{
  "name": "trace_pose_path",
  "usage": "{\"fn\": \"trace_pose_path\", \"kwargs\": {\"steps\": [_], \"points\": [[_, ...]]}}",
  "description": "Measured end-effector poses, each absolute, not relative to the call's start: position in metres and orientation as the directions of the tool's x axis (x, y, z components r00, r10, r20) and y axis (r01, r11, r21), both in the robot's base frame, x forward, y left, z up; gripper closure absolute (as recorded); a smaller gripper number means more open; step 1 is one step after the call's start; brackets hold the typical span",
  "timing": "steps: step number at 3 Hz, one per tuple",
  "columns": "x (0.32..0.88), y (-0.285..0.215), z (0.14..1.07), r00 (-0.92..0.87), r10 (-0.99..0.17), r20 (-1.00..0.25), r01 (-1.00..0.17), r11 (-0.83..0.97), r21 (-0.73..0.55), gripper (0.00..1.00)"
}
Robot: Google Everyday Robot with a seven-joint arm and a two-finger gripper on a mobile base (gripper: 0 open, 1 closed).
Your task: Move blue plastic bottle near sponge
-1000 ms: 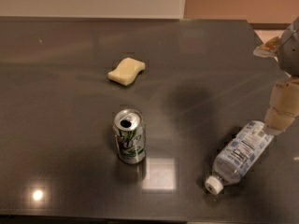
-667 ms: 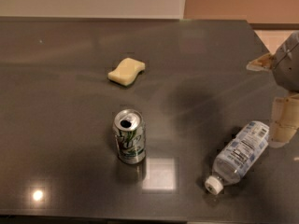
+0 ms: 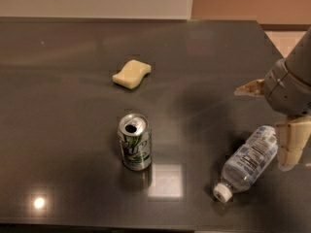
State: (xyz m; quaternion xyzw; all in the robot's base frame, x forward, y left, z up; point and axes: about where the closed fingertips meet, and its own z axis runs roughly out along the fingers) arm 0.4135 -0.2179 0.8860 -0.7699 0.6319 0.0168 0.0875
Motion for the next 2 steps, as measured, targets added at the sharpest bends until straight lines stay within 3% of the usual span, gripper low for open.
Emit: {"fn": "trace_pose_path", "kwargs": {"steps": [2], "points": [[0.398, -0.216, 0.861, 0.399, -0.912, -0.092, -0.916, -0.393, -0.075, 0.00]]}}
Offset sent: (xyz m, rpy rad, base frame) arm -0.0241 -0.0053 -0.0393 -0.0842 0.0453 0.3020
